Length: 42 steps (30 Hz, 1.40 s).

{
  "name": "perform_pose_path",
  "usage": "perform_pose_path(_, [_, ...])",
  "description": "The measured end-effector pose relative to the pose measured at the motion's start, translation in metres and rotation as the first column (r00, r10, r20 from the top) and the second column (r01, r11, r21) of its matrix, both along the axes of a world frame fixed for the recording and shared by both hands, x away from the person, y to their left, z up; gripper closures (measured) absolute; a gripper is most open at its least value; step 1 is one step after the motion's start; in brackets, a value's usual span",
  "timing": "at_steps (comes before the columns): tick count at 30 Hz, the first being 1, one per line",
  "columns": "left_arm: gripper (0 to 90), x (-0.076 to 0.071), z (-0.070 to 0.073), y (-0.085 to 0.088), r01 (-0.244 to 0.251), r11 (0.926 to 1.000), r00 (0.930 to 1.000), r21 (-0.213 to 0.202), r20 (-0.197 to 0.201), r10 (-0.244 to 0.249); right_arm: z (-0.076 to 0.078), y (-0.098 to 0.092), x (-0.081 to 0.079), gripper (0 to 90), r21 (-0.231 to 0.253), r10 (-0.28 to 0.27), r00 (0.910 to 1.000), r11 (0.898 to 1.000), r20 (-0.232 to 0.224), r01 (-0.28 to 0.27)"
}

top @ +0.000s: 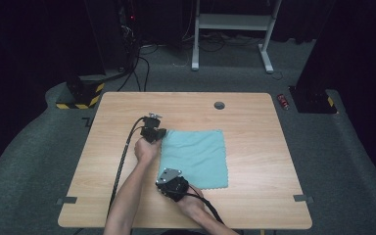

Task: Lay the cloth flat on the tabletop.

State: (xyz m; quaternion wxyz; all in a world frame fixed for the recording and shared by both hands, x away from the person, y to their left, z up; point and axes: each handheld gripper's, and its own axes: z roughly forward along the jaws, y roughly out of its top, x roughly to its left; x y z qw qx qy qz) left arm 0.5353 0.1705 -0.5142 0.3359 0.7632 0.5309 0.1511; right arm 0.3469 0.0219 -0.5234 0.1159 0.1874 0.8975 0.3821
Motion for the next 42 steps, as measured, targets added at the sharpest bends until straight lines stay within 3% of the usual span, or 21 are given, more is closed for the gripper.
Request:
perform_pose_path(4, [89.9,0.0,0.001,0.003,0.001,0.9998,0.9999,-0.019,-0.013,-0.001,0.004,-0.002,-0.002,89.7,0.016,0.002,0.9999,1.0,0.012,-0.002])
perform_pose_path(7, [90.0,-0.001,0.004,0.005,0.006,0.9995,1.0,-0.031,-0.003,-0.006,0.009,-0.004,-0.004,89.8,0.032,0.003,0.9998,0.999,0.021,-0.003])
perform_pose_path(11, [90.0,-0.003,0.012,0.007,0.009,0.9961,0.9998,-0.088,0.017,-0.007,0.015,-0.009,-0.006,89.8,0.052,0.0,0.9997,0.999,0.022,-0.001])
perform_pose_path(23, [90.0,-0.006,0.026,0.018,0.009,0.9897,0.999,-0.143,0.044,-0.002,0.024,-0.01,-0.007,90.0,0.086,0.003,0.9997,0.996,0.026,-0.005])
perform_pose_path(42, [90.0,-0.009,0.035,0.037,0.004,0.9901,0.9987,-0.141,0.051,0.003,0.035,0.005,-0.009,90.0,0.114,0.02,0.9996,0.993,0.021,-0.022])
